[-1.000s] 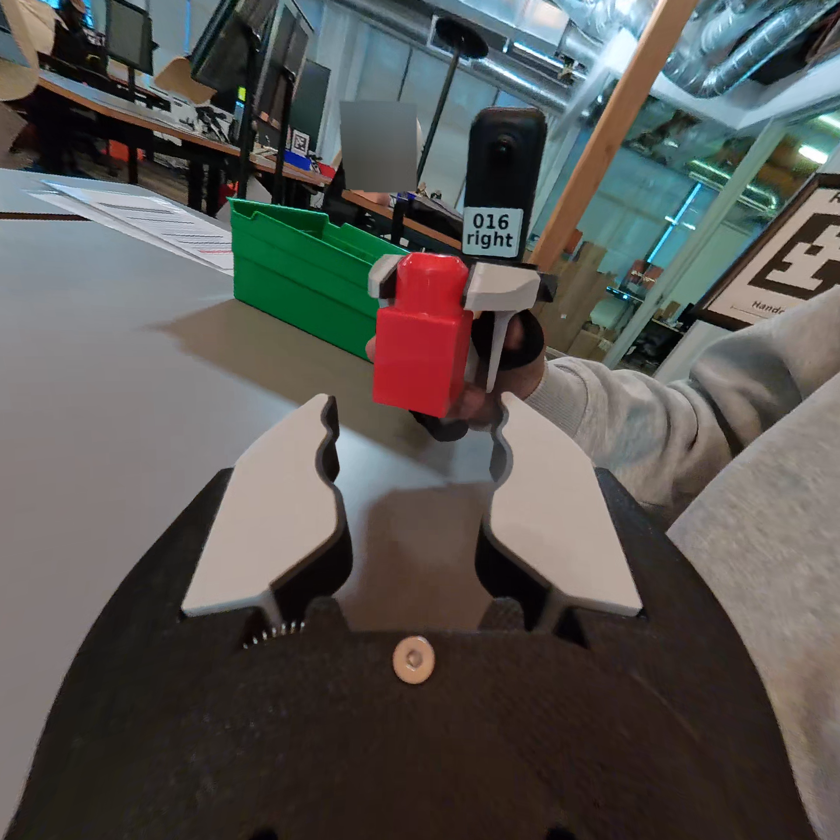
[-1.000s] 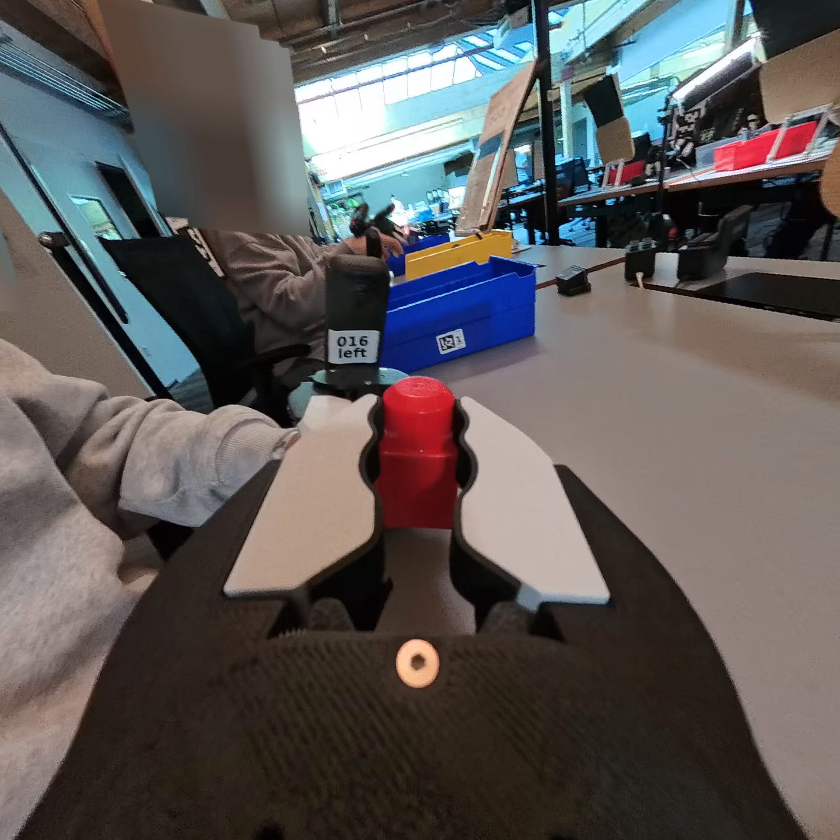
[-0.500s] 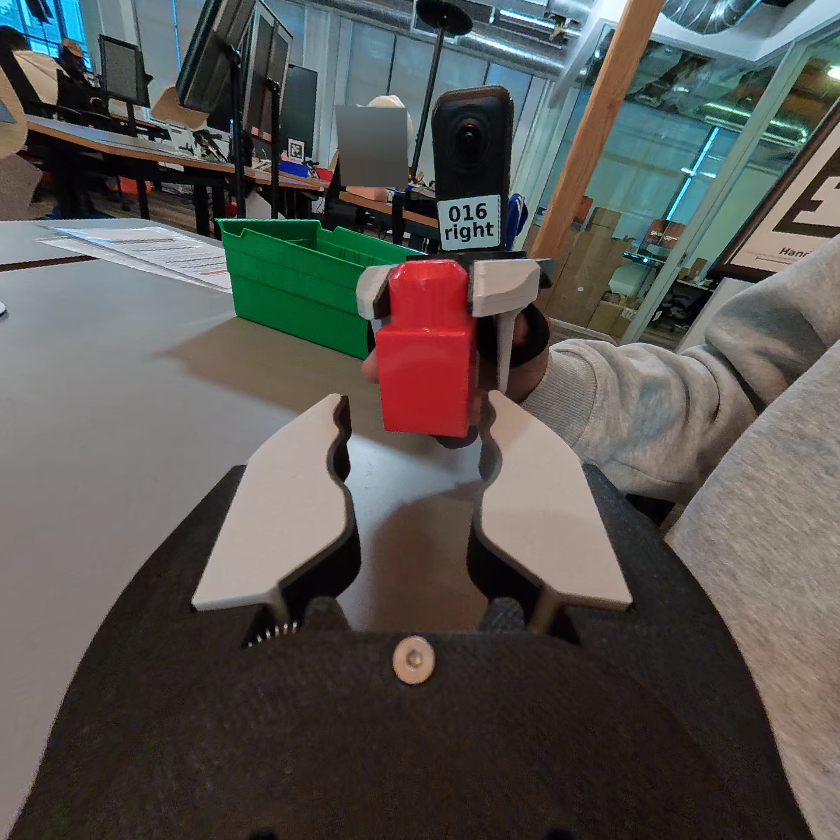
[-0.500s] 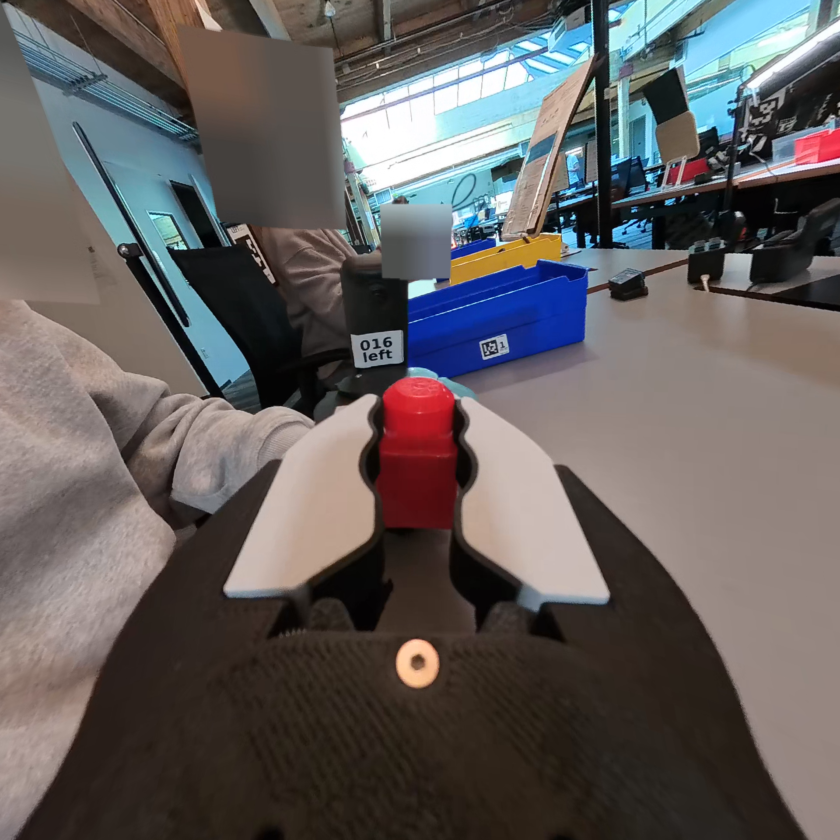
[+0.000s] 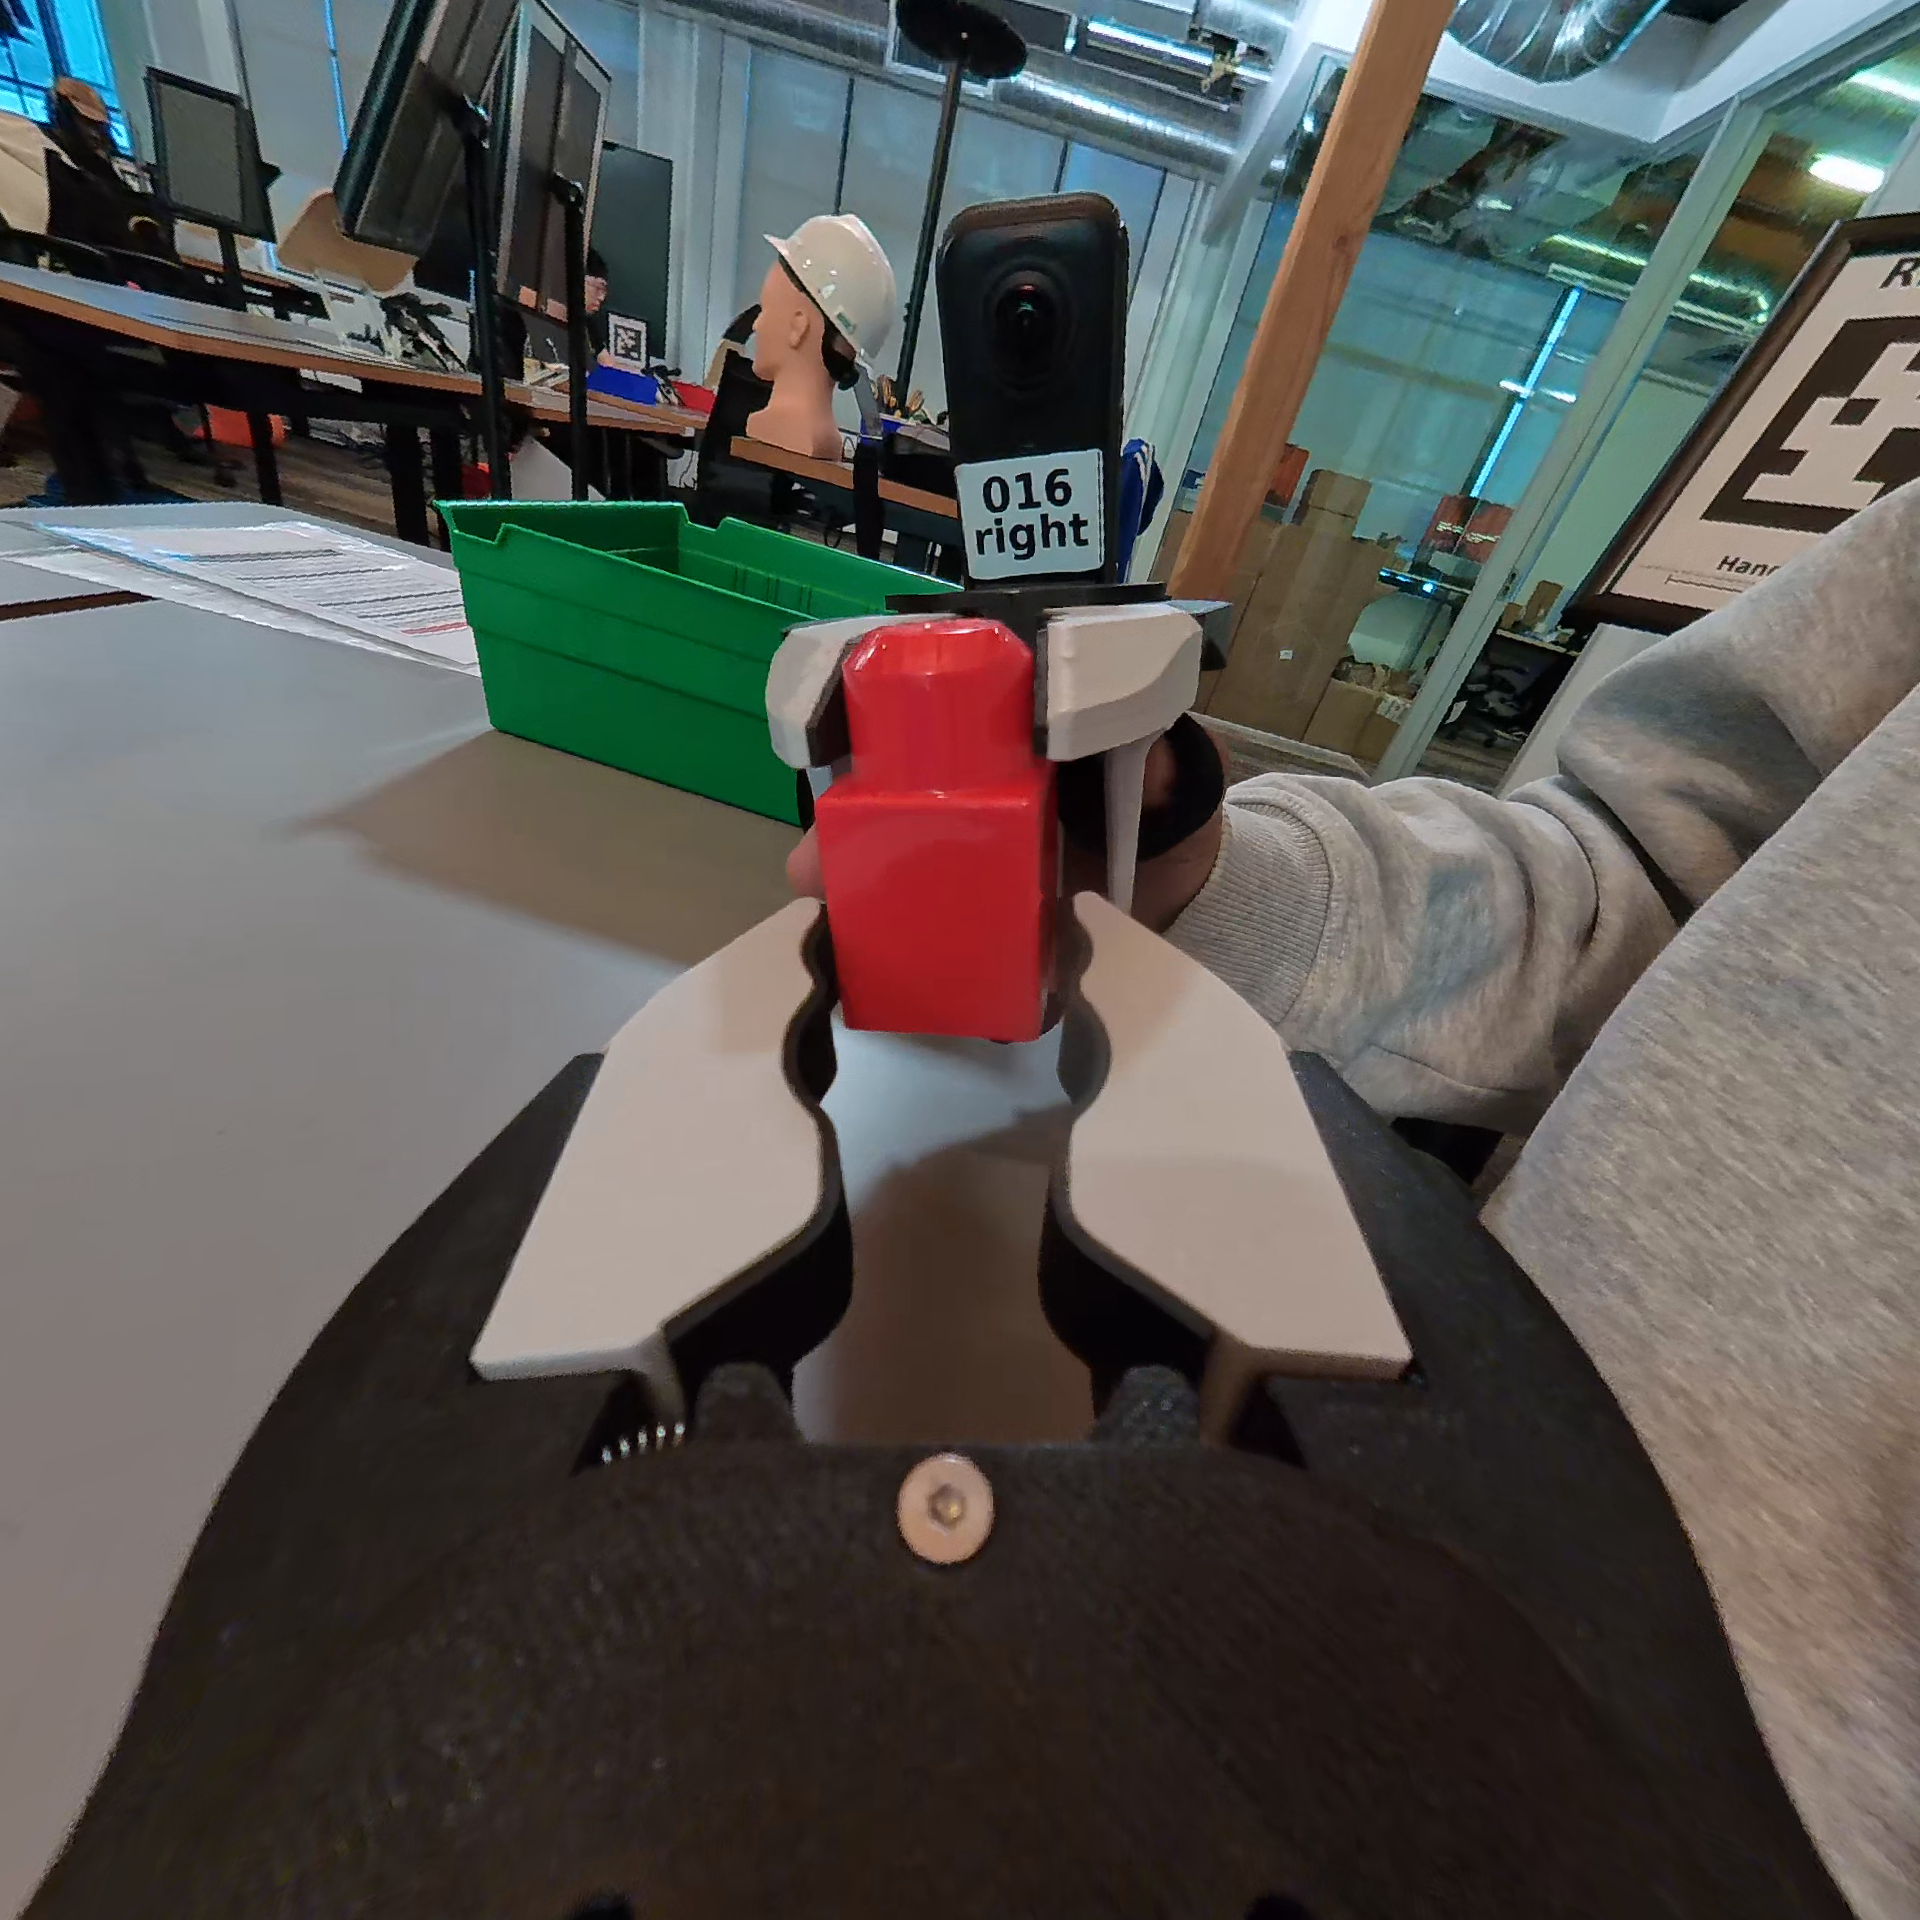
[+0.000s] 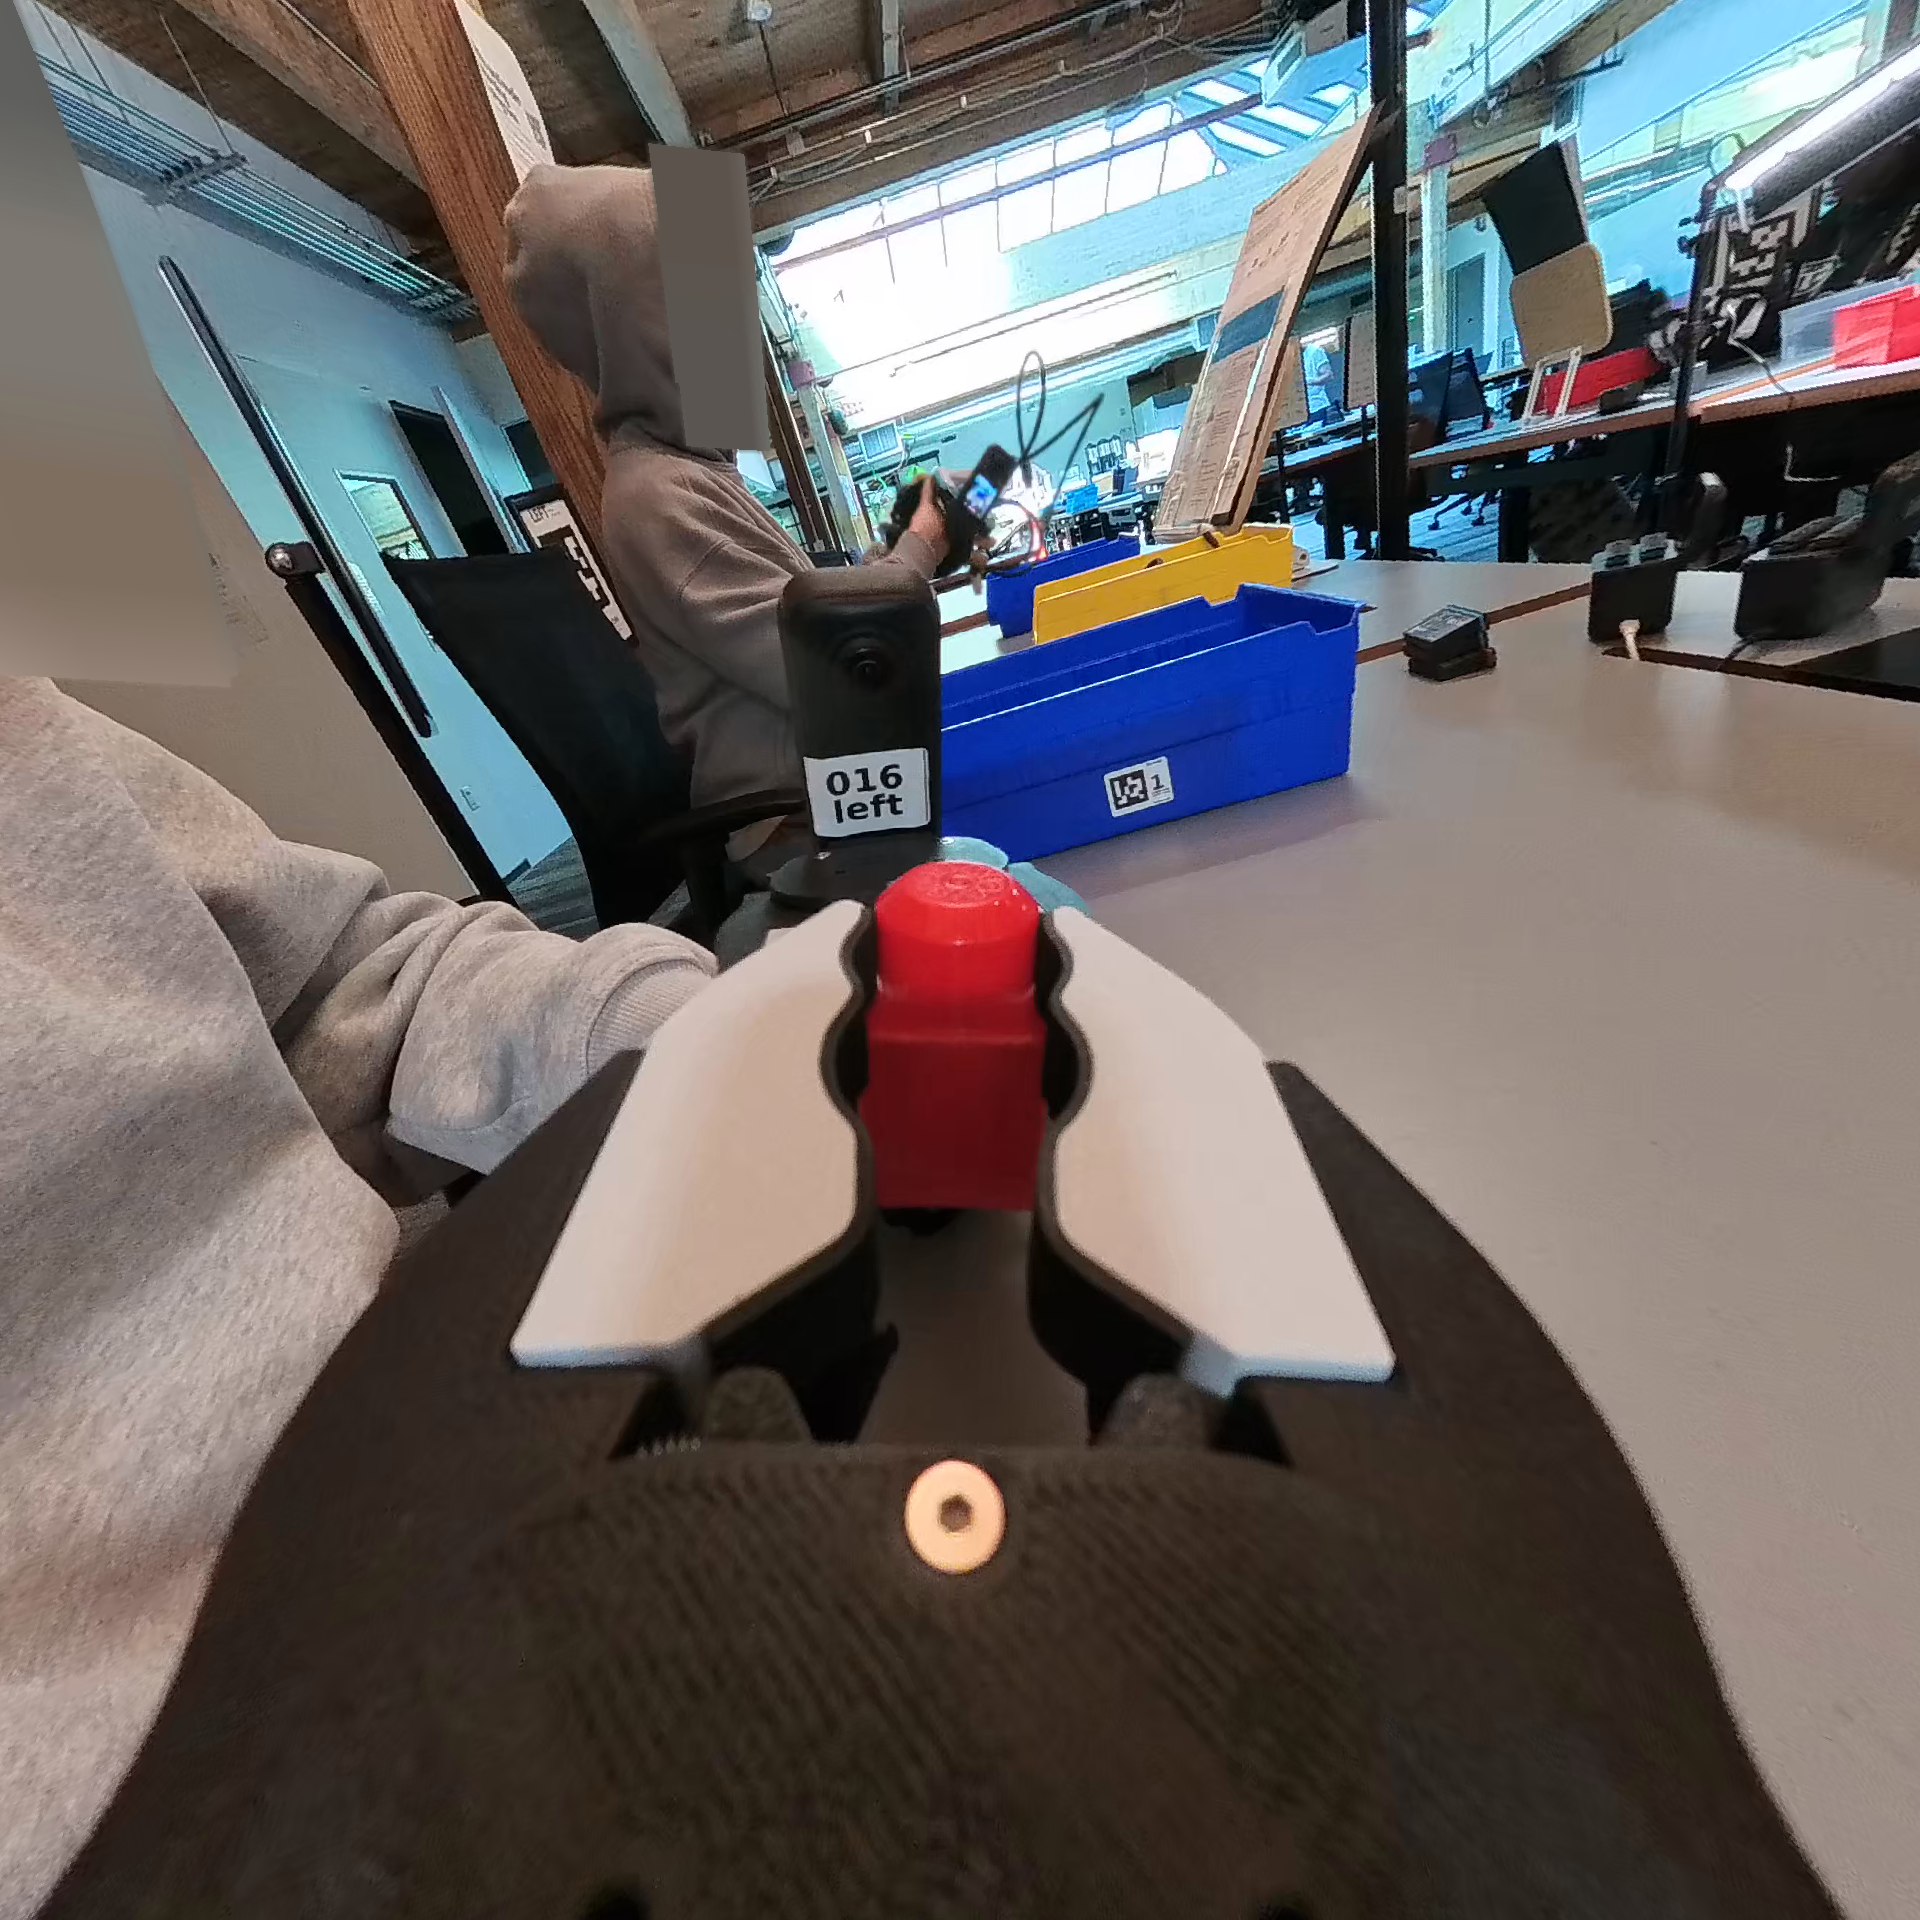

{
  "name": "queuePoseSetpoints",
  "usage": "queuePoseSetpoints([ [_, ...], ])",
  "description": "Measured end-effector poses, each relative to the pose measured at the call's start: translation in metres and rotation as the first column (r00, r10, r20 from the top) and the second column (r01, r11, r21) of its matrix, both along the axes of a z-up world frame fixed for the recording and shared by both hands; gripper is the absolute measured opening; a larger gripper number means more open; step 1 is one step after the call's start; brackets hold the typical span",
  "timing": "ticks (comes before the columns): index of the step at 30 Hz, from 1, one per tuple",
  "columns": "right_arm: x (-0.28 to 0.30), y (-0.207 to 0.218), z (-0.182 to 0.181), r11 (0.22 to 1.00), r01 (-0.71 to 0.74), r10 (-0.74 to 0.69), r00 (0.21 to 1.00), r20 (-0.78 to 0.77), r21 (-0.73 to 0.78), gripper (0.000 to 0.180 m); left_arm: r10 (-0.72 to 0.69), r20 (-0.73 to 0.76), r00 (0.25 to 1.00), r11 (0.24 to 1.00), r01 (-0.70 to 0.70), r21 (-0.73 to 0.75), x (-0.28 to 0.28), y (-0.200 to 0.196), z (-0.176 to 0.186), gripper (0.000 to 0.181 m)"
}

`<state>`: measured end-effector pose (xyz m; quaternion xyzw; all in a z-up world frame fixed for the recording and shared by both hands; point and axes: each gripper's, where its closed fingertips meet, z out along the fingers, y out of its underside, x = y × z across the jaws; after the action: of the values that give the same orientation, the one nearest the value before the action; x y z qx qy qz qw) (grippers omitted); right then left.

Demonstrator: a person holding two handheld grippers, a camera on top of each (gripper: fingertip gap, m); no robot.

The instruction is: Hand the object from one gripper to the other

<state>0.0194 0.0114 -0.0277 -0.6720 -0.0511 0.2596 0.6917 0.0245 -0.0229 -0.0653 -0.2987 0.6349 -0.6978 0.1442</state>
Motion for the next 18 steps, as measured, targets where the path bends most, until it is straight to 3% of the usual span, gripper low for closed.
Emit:
queuePoseSetpoints([
  [13, 0.005, 0.002, 0.001, 0.999, 0.031, -0.031, 1.000, -0.001, 0.014, 0.036, 0.009, -0.008, 1.000, 1.000, -0.009, -0.001, 0.001, 0.001, 0.000, 0.038],
  [18, 0.010, 0.002, 0.003, 0.998, 0.060, -0.060, 0.998, -0.017, 0.029, 0.041, 0.077, 0.010, 0.997, 0.997, -0.077, 0.020, 0.007, 0.009, 0.000, 0.038],
])
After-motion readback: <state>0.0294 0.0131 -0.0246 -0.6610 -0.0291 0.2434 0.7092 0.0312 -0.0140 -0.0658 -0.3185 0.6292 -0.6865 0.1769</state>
